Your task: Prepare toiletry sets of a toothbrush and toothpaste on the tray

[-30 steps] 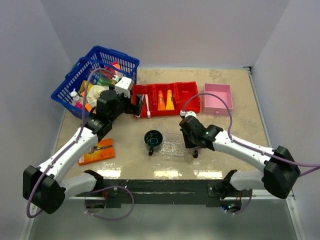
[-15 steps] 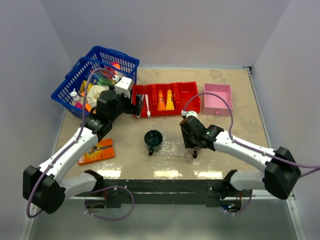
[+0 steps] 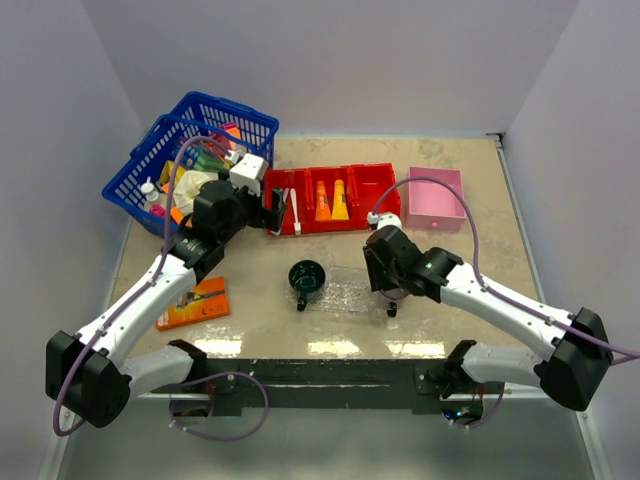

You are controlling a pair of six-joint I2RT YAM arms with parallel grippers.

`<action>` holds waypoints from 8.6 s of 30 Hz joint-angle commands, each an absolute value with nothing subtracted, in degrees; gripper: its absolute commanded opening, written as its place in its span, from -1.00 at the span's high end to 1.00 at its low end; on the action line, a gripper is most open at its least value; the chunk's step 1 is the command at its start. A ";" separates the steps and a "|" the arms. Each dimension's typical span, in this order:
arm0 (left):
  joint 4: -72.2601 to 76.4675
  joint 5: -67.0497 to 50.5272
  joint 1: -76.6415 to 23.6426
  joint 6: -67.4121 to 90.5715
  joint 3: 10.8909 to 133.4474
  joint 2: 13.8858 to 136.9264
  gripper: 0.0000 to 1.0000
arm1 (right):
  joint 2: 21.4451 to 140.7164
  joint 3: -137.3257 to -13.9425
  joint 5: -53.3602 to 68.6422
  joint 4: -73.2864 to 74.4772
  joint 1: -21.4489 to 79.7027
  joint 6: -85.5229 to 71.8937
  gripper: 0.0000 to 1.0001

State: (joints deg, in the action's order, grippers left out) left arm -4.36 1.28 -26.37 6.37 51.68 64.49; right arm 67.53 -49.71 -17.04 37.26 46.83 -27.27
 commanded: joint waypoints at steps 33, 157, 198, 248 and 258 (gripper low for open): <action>-2.72 1.14 -26.28 5.89 52.29 64.25 -1.00 | 65.83 -50.54 -8.79 42.80 25.84 -23.64 0.17; -2.81 0.26 -26.28 5.98 52.47 65.48 -1.00 | 72.07 -51.06 -10.37 37.61 47.11 -30.24 0.76; -2.81 -1.32 -26.28 6.68 52.47 64.95 -1.00 | 61.35 -46.24 -10.55 46.94 33.31 -38.05 0.24; -2.81 -1.23 -26.28 6.68 52.47 64.69 -1.00 | 63.46 -48.42 -12.12 45.70 33.40 -37.35 0.02; -2.73 -0.09 -26.28 6.68 52.30 64.07 -1.00 | 61.53 -55.36 -16.87 48.78 33.40 -33.58 -0.25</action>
State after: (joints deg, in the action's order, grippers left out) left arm -4.38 -1.04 -26.37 6.44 51.68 65.65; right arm 63.70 -50.41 -12.64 47.48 33.36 -36.14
